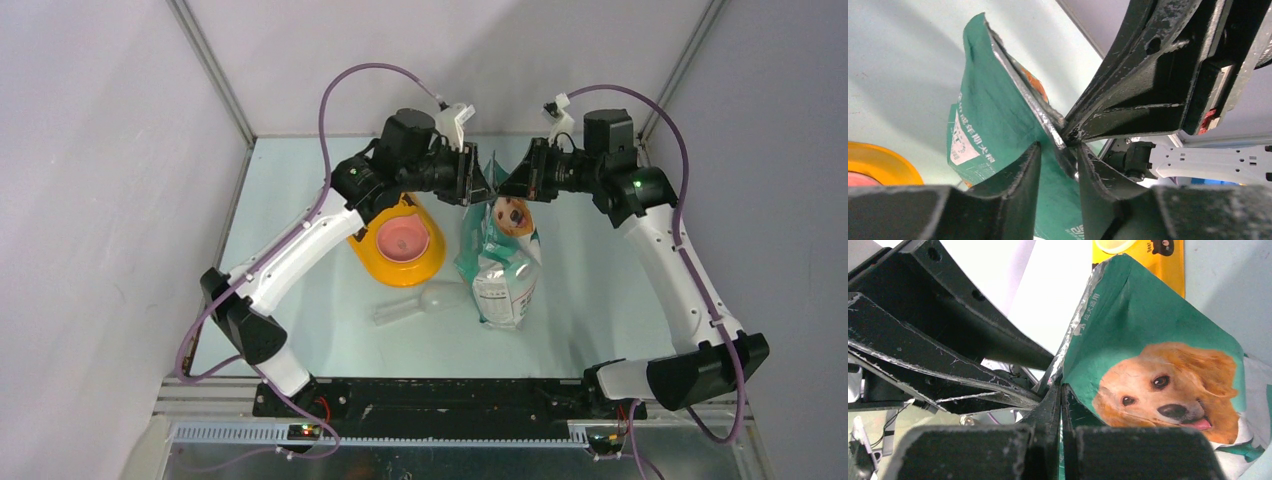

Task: Serve the pet food

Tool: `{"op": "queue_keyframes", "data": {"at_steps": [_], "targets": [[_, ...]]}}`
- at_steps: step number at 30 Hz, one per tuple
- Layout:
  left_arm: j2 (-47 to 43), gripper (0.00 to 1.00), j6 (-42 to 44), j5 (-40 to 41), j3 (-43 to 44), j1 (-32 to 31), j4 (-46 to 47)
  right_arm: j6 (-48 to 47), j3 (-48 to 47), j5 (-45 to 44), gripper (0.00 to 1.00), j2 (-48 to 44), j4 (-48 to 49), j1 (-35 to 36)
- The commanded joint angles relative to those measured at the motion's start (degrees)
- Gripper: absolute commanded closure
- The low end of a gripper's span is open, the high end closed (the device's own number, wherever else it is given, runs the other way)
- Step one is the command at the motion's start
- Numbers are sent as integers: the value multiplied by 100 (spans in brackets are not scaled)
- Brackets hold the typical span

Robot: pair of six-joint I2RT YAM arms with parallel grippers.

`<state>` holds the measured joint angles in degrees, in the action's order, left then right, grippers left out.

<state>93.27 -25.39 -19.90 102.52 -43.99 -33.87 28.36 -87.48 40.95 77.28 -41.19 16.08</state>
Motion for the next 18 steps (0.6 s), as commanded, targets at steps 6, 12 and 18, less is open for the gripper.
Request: {"op": "queue_keyframes", "data": {"at_steps": [6, 12, 18], "targets": [[261, 97, 265, -287, 385, -53, 5, -140, -344, -167, 100, 28, 87, 117], [77, 100, 1247, 295, 783, 27, -547, -989, -797, -1232, 100, -9, -677, 117], [84, 100, 2497, 1691, 1498, 230, -1106, -1688, -1190, -2003, 100, 9, -1355, 121]]}}
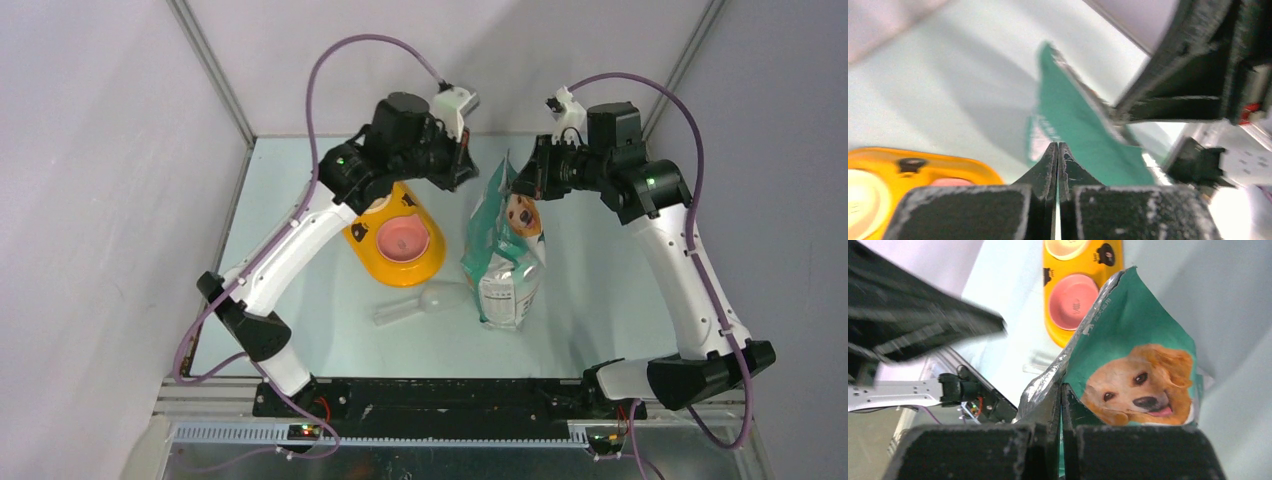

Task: Serve the pet food

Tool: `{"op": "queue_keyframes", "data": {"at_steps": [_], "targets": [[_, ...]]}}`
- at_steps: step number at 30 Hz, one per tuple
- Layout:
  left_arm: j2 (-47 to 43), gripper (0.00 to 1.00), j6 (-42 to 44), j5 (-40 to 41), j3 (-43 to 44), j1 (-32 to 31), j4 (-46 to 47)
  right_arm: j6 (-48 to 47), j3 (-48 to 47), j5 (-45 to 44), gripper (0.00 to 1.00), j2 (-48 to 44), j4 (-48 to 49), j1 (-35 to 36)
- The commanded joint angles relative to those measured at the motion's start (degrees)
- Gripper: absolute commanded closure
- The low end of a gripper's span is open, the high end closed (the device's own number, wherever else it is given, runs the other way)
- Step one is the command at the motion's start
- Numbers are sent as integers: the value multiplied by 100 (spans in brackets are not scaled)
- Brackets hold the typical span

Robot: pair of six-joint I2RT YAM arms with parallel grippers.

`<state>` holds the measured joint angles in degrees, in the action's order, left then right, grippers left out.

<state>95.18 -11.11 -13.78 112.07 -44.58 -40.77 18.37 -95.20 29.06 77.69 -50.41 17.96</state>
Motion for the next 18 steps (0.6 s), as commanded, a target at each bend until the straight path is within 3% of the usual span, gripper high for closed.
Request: {"op": "queue_keyframes", "data": {"at_steps": [1, 6, 7, 8, 9, 11, 15, 18], "targets": [[-24, 100, 1082, 1083, 741, 317, -570, -705, -479, -840, 100, -25, -473, -65], [-56, 100, 919, 544, 745, 421, -488, -702, -691, -849, 100, -7, -436, -41], [-97, 95, 764, 390, 631, 418, -416, -712, -750, -845, 100, -17, -411, -40], [-118, 83, 687, 52, 583, 421, -280, -729, -779, -868, 100, -17, -400, -10], [-119, 58, 487, -215, 510, 421, -228, -760, -827, -881, 100, -26, -399, -2], [-80, 36, 46, -572, 460, 415, -62, -771, -861, -880, 100, -42, -421, 23], [52, 30, -629, -1324, 433, 316, 500, -682, -957, -803, 100, -84, -424, 75], [122, 30, -641, -1080, 571, 70, 548, -793, -1128, -1166, 100, -75, -458, 259]]}}
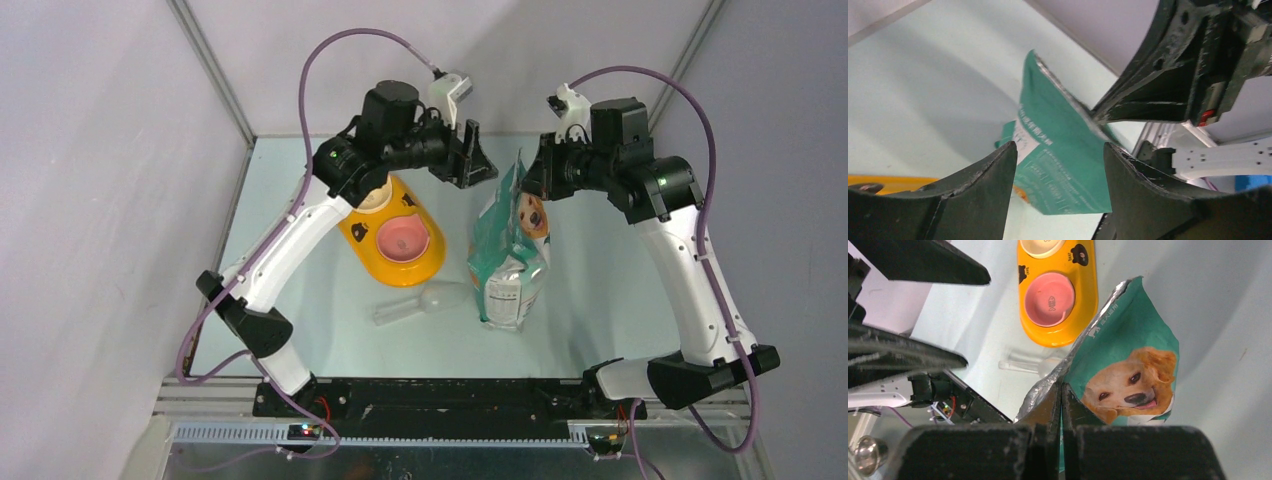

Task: Serve the pet food

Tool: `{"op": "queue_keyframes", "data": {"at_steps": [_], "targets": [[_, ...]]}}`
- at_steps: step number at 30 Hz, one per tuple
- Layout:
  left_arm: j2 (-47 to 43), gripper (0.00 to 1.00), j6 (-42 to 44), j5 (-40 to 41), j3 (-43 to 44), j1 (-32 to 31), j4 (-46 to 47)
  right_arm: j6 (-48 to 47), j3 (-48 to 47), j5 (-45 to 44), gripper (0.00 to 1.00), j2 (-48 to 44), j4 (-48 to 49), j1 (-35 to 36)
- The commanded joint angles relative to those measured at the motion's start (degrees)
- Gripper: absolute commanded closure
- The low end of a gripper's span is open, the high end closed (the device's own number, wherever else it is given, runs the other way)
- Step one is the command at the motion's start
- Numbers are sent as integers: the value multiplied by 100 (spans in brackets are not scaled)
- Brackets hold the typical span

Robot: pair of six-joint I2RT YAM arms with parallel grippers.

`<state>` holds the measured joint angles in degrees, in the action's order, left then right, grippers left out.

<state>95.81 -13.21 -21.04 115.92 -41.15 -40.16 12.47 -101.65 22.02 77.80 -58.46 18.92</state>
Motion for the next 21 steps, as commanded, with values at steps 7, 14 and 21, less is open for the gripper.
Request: {"op": "queue_keyframes", "data": {"at_steps": [7, 14, 21], "targets": [[407, 42, -578, 248, 253, -703, 218, -165, -471, -571, 100, 10, 278, 208], [488, 49, -867, 111, -61, -757, 237, -80, -410, -380, 100, 18, 389, 117], [9, 48, -220, 327, 20, -732, 63, 209, -13, 192, 100, -63, 603, -178]]}}
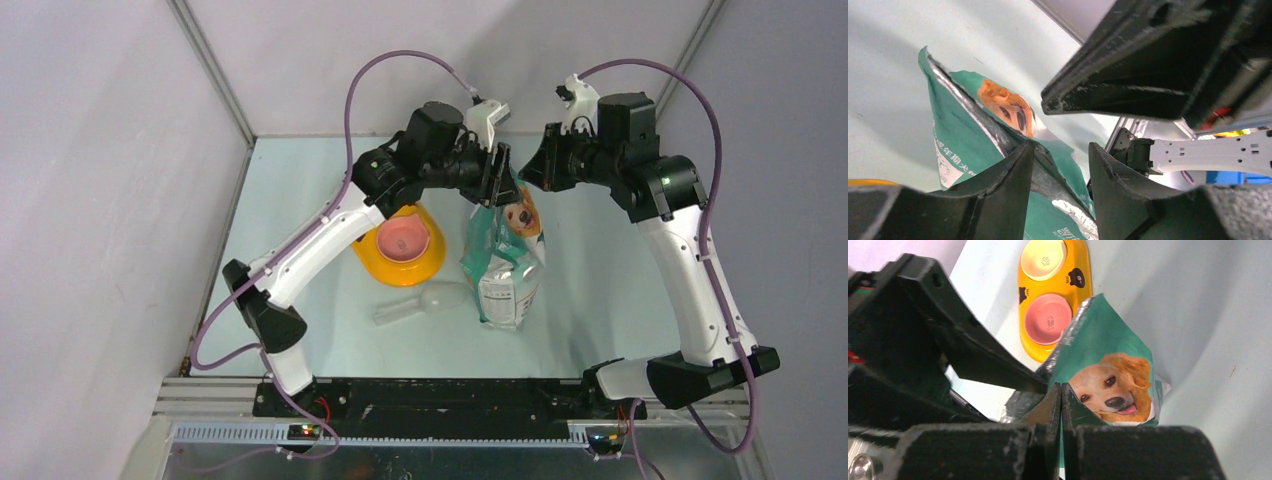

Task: Serve the pet food

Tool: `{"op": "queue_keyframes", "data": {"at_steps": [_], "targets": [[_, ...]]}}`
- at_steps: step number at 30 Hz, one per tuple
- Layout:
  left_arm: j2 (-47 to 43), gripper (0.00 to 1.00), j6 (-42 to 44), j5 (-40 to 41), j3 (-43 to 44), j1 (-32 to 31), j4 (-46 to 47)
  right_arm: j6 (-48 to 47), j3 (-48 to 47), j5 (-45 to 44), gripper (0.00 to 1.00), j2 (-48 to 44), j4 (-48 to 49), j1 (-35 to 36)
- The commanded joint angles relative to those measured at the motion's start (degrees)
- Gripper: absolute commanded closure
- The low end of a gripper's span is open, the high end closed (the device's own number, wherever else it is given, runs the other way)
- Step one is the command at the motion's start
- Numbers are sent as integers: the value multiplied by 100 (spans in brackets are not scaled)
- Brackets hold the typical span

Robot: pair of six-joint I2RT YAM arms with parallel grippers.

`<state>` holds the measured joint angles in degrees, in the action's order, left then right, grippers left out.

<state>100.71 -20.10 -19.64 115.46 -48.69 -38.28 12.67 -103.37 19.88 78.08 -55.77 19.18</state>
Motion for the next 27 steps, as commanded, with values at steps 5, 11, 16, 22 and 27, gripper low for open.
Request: {"op": "queue_keyframes", "data": {"at_steps": [5, 11, 16, 22, 27], "targets": [[-1021, 35, 1540, 176, -21, 112, -355, -65, 366, 1586, 76, -82, 529, -702], [-1990, 17, 3099, -1241, -1779, 815, 299, -2258, 1148, 3477, 45, -546, 999, -1500], [-2175, 13, 4503, -2375, -2689, 1326, 458, -4851, 1696, 3938, 33, -672, 238, -1560], [-1897, 16, 5249, -3132, -2749, 1257, 436, -6285, 1922, 4222, 32, -768, -699, -1532], [-1662, 19, 5261, -3250, -2655, 923, 472, -6757, 2385, 3904, 31, -1280, -902, -922]]}}
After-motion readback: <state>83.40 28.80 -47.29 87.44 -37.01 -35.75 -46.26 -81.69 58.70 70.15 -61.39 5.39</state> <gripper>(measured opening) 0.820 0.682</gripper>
